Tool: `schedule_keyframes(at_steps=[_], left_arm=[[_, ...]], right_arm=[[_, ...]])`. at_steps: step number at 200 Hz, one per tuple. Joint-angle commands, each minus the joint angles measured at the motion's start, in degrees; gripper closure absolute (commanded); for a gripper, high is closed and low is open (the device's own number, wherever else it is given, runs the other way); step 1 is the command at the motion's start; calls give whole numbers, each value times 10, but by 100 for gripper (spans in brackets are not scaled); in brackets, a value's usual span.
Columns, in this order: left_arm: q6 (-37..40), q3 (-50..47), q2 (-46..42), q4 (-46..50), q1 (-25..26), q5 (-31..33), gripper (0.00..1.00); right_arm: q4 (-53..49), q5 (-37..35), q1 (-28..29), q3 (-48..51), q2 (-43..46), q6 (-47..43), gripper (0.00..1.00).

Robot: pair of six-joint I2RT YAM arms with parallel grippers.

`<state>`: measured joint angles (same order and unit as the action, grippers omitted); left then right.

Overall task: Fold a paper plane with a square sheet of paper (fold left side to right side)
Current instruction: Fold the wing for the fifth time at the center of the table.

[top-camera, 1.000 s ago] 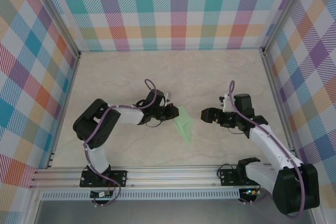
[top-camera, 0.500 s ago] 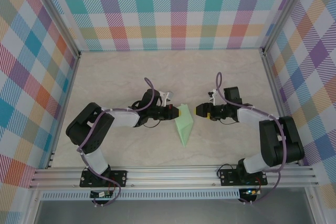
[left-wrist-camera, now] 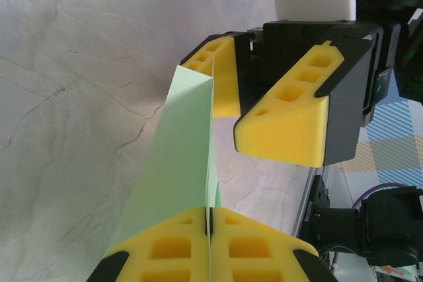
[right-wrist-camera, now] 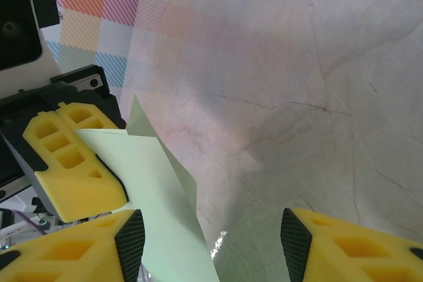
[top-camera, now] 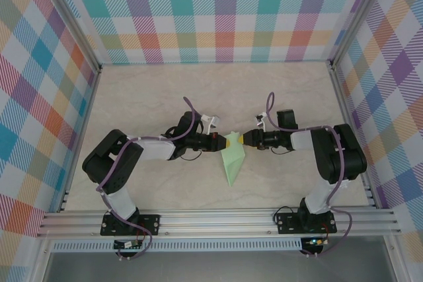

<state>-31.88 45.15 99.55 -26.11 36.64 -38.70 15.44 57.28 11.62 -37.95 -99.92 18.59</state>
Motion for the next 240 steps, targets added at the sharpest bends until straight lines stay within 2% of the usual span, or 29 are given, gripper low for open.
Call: schedule_keyframes(at_steps=[1, 29, 100, 156, 210, 240], left_arm=[[16, -7, -12, -21, -3, -19, 100], [16, -4, -9, -20, -3, -23, 100], [20, 9, 13, -3, -4, -18, 100], [30, 32, 39, 15, -7, -22, 100], [62, 91, 46, 103, -28, -6, 58], [103, 112, 9, 194, -34, 50, 45]], right_arm=[[45, 61, 3, -7, -14, -12, 43], [41, 69, 5, -2, -14, -18, 48], [17, 49, 5, 2, -10, -29, 75], [-28, 20, 5, 4, 27, -45, 95], [-133, -57, 5, -7, 70, -34, 100], [-145, -83, 7, -6, 75, -8, 100]])
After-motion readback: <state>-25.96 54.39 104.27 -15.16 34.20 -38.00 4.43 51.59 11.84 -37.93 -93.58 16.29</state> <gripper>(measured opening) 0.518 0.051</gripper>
